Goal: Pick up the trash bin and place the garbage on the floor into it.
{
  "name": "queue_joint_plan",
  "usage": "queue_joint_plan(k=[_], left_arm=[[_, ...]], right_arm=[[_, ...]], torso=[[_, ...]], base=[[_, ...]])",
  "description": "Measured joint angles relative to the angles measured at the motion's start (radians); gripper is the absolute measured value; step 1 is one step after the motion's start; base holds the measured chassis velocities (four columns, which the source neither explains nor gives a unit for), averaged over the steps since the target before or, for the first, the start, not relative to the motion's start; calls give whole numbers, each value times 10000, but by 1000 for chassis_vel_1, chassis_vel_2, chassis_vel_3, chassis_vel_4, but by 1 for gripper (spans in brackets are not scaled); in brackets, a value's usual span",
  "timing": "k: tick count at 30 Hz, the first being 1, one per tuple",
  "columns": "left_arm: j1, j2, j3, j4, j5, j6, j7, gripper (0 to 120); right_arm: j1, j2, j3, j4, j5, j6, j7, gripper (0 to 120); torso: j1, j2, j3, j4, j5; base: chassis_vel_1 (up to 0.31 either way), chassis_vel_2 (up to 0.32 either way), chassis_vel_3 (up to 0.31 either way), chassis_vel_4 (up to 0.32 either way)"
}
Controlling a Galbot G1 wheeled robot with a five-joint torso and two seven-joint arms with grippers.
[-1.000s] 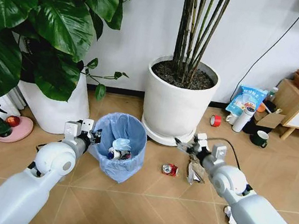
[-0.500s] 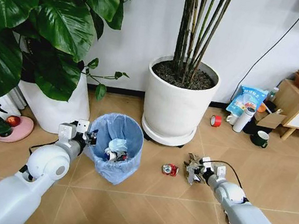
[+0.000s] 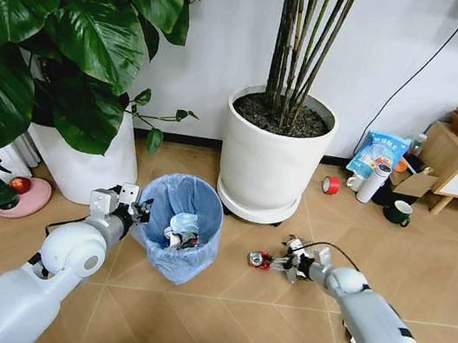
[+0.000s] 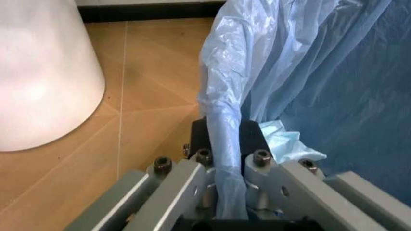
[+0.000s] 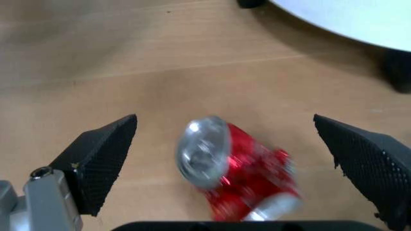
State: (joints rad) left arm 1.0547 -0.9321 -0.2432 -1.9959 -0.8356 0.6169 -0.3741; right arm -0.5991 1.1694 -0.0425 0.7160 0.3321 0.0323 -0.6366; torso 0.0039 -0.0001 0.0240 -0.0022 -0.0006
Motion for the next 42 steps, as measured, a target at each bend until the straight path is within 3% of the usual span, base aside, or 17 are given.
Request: queue_joint_plan(k=[1,2,6,9,11,21,27,36,38,42], left_arm=[[0,-16,4,0,5,-5,2,0],[0,-20,8,-1,12,-11,2,0],[20,5,10,-21,22,-28,2,0],[21,17,10,-33,28,-47,2,0],[15,7,10,-33,31,-66,4,0],[-66,-3,19,11,54,-102,67,0],[-76,-27,19,28,84,-119,112,0],[-117,-26,36,55,94,-144,139,0],[-133,-29,52,60,100,-149,145,0],[-148,-40,64,81,116,-161,157,0]], right_arm=[[64,222,-14,-195,-41,-44,90,100],[185,561,-18,-591,-197,-45,168,100],[372,890,1,-1164,-495,19,299,100],[445,1035,36,-1443,-633,104,453,100],[483,1080,56,-1538,-674,120,545,100],[546,1295,108,-1899,-912,245,724,98],[556,1317,117,-1978,-949,254,803,74],[474,1277,184,-1940,-984,303,900,52],[453,1273,198,-1921,-981,311,931,41],[418,1261,201,-1898,-982,318,939,29]], torso=[[0,0,0,1,-9],[0,0,1,3,6],[0,0,0,1,-12],[0,0,0,0,6],[0,0,0,-1,-9],[0,0,0,-1,-1],[0,0,0,-1,-2],[-1,0,-1,-1,-3],[-1,1,-2,0,0],[-1,1,-1,-1,0]], base=[[0,0,0,0],[0,0,0,0],[0,0,0,0],[0,0,0,0],[0,0,0,0],[0,0,0,0],[0,0,0,0],[0,0,0,0],[0,0,0,0],[0,0,0,0]])
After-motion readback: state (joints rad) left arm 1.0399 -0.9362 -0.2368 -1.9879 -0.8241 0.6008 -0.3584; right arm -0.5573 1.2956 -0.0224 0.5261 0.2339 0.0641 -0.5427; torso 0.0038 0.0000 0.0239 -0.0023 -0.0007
